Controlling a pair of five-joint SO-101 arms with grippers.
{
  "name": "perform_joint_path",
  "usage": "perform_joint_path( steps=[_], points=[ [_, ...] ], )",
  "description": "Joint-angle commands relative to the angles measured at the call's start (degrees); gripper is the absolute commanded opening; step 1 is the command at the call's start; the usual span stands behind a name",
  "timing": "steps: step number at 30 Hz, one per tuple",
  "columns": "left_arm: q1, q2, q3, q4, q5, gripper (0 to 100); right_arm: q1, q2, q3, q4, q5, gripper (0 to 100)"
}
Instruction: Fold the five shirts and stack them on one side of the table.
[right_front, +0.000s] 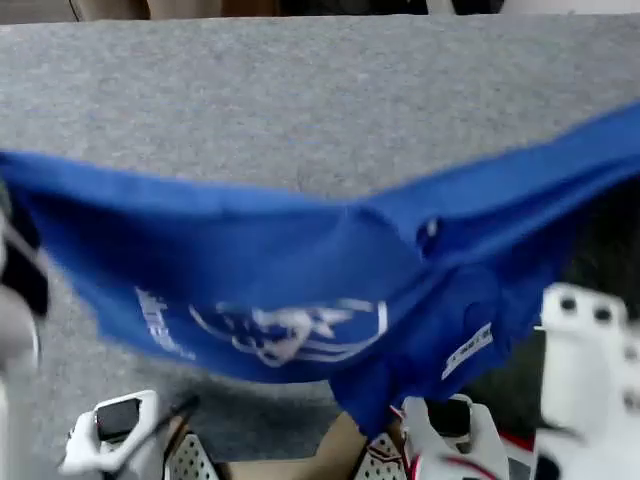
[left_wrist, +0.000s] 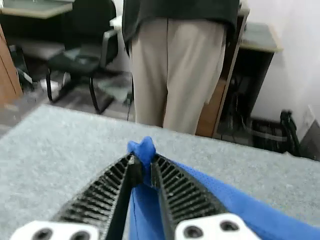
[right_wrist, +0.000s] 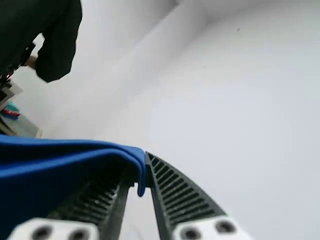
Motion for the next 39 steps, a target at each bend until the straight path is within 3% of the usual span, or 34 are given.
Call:
perform_joint_path(
  steps=[1, 5, 8, 12, 19, 25, 29, 32, 39],
  points=[
    [-4.7, -4.5, 2.0, 0.4, -0.3, 2, 0.7, -0.6, -0.8, -0.4, -0.7, 0.5],
    [-9.1, -4.9, 5.5, 0.3, -0.2, 2, -1.2, 0.5, 1.7, -0.3, -0.6, 0.5],
    [-9.4, -3.8, 12.6, -4.3, 1.6, 2, -5.1, 3.4, 6.1, -0.4, -0.3, 0.5],
    [-9.5, -1.6, 26.1, -17.7, 5.7, 2, -7.7, 10.3, 14.4, -5.1, -0.6, 0.5],
    [-9.5, 8.7, 50.3, -48.8, 9.6, 2, -11.4, 27.2, 25.8, -17.2, -0.6, 0.5],
    [-9.1, 25.3, 52.7, -64.4, 9.6, 2, -12.8, 46.5, 25.2, -30.9, -0.7, 0.5],
    [-7.3, 39.3, 42.0, -64.8, 9.5, 2, -12.9, 59.8, 15.2, -38.9, -0.7, 0.4],
    [-6.6, 49.7, 28.2, -60.4, 9.5, 2, -12.7, 69.7, 2.1, -39.5, -0.6, 0.4],
    [-6.3, 70.9, -7.2, -41.1, 9.5, 2, -12.7, 86.5, -25.0, -25.1, -0.5, 0.4]
  ],
)
